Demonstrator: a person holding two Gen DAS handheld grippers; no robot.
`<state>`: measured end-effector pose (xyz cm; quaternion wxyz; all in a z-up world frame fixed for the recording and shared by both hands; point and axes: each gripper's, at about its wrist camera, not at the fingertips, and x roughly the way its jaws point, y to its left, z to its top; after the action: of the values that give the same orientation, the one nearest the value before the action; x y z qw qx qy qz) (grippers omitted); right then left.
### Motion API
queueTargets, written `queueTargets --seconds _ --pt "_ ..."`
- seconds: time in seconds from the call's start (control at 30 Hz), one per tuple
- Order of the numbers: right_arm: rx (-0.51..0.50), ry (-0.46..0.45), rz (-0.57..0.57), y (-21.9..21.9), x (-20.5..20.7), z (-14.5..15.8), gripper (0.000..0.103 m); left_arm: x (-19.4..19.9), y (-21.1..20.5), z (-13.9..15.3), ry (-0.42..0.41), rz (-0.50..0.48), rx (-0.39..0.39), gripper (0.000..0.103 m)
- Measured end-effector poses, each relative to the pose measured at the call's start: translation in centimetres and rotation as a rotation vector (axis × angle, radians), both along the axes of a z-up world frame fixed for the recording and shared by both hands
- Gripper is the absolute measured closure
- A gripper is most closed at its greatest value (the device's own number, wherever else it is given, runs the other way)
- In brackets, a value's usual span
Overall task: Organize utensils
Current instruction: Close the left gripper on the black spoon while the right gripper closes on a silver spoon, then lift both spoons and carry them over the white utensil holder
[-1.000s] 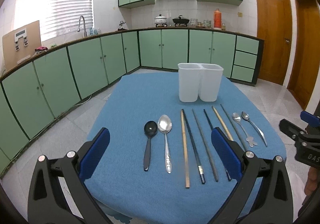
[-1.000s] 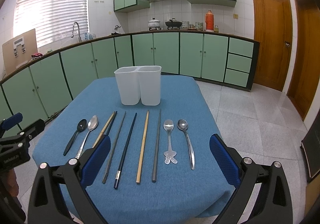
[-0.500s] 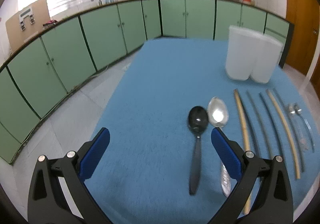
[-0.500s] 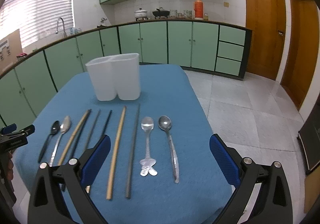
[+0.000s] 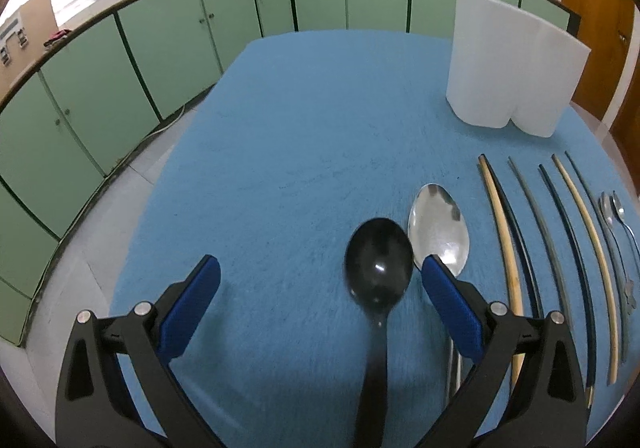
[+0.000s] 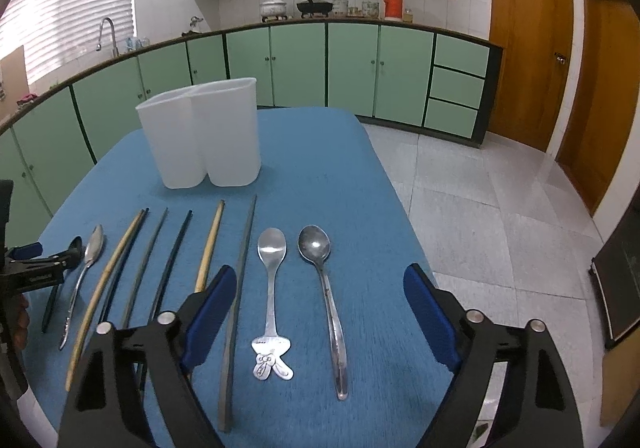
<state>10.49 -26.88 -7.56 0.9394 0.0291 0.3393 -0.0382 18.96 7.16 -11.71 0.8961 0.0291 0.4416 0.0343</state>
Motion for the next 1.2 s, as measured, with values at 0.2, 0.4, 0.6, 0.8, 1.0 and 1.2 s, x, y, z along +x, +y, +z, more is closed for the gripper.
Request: queueTargets --seconds 0.2,0.4,0.6,0.8,1.0,1.2 --pt "-0.012 0.005 0.011 0.4 0.9 -0.4 0.021 1.2 0.4 -0.4 0.015 -0.007 -0.035 0.018" --pt "-0.014 0.032 0.016 0.7 2.1 -1.0 0.021 1.5 0.4 -0.5 0.013 -0.039 -0.074 0.032" --pt "-0.019 0.045 0.021 1.0 2.8 -1.3 0.021 1.1 0.0 -0.4 0.001 -0.056 -0.092 0.047" --pt "-0.02 0.059 0.019 0.7 3.6 -1.7 0.031 0.8 -0.1 -0.3 -0.009 -0.067 -0.094 0.067" --pt "-0.001 0.08 0.014 -1.0 5.0 -2.4 0.043 0.8 0.1 -0.2 -0.016 -0.069 -0.098 0.069" --pt "0.023 0.111 0.05 -1.7 6.9 -3.1 0.051 0.8 -0.2 -0.2 -0.021 -0.064 -0.086 0.069"
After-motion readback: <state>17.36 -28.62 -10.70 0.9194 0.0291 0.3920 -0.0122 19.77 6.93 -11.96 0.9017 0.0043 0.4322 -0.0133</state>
